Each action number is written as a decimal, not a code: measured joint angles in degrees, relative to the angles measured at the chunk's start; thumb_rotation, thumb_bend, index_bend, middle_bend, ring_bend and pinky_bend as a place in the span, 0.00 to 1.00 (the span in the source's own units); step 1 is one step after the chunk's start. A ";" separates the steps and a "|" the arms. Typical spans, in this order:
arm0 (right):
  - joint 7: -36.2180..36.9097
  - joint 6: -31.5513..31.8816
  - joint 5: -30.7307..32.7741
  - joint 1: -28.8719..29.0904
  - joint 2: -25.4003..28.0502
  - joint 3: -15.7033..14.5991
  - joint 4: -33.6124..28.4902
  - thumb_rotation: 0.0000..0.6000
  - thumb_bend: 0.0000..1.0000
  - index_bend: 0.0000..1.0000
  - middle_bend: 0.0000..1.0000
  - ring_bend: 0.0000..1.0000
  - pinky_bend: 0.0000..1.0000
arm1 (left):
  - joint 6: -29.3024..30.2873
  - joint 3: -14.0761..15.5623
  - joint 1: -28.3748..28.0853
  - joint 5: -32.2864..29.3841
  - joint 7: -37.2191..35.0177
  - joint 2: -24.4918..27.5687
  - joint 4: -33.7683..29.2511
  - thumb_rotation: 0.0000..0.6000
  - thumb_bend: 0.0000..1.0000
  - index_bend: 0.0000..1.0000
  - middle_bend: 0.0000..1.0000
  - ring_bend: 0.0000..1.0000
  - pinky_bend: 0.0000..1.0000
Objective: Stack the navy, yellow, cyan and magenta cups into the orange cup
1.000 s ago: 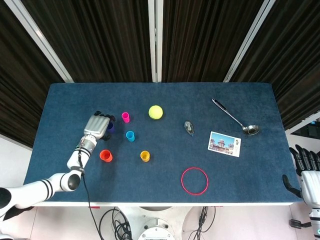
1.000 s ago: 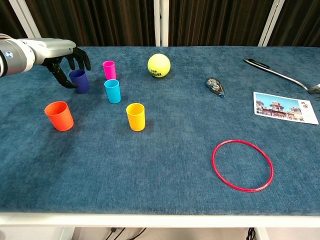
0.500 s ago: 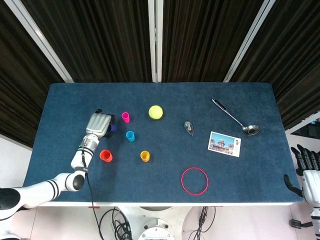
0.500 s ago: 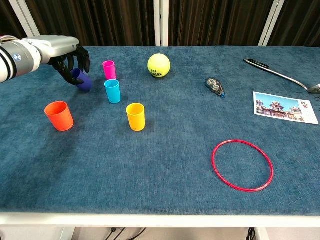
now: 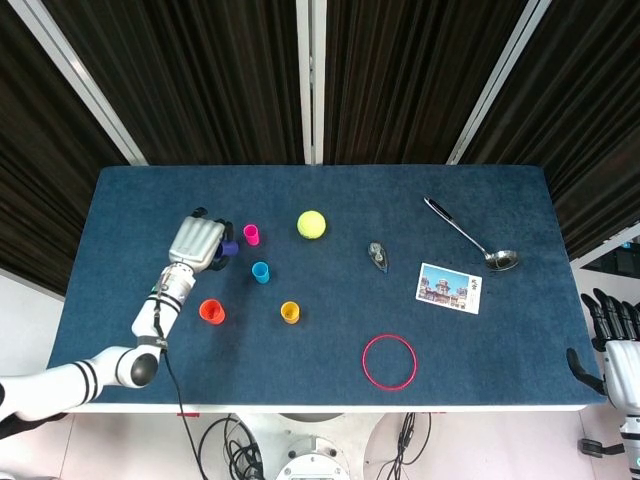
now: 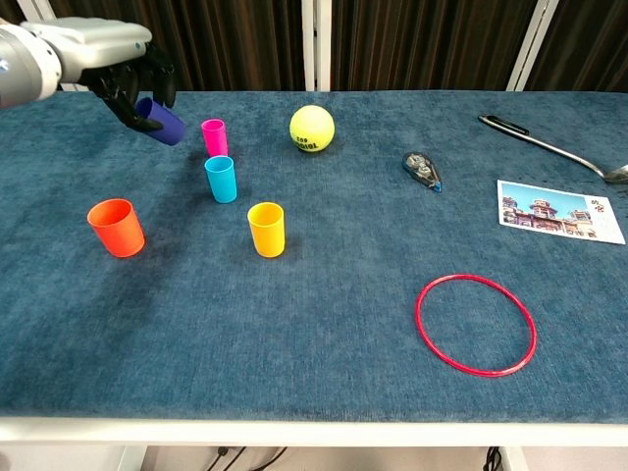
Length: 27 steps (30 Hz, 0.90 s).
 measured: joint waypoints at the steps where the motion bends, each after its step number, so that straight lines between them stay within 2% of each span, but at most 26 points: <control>1: 0.02 0.02 0.00 -0.03 0.01 -0.01 0.03 1.00 0.34 0.00 0.00 0.00 0.00 | 0.31 0.08 0.09 -0.05 0.56 0.86 -1.24 1.00 0.28 0.47 0.45 0.52 0.19; 8: 0.36 0.31 -0.44 -0.06 0.08 -0.05 0.06 1.00 0.34 0.00 0.00 0.00 0.00 | 2.55 1.11 0.92 -1.77 5.33 8.16 -12.88 1.00 0.28 0.47 0.45 0.52 0.20; 15: 0.21 1.21 -1.20 -0.04 0.67 0.18 -0.93 1.00 0.34 0.00 0.00 0.00 0.00 | 4.39 3.66 0.44 -7.10 13.68 14.88 -25.68 1.00 0.28 0.47 0.45 0.52 0.20; 21: 0.00 1.72 -1.32 -0.11 1.27 0.41 -1.82 1.00 0.34 0.00 0.00 0.00 0.00 | 7.16 5.62 -1.06 -10.35 19.47 18.20 -33.51 1.00 0.28 0.47 0.45 0.52 0.20; 27: 0.21 2.00 -1.40 -0.35 1.04 0.26 -1.63 1.00 0.34 0.00 0.00 0.00 0.00 | 9.94 8.53 -2.48 -13.84 24.92 18.88 -37.13 1.00 0.28 0.47 0.45 0.52 0.20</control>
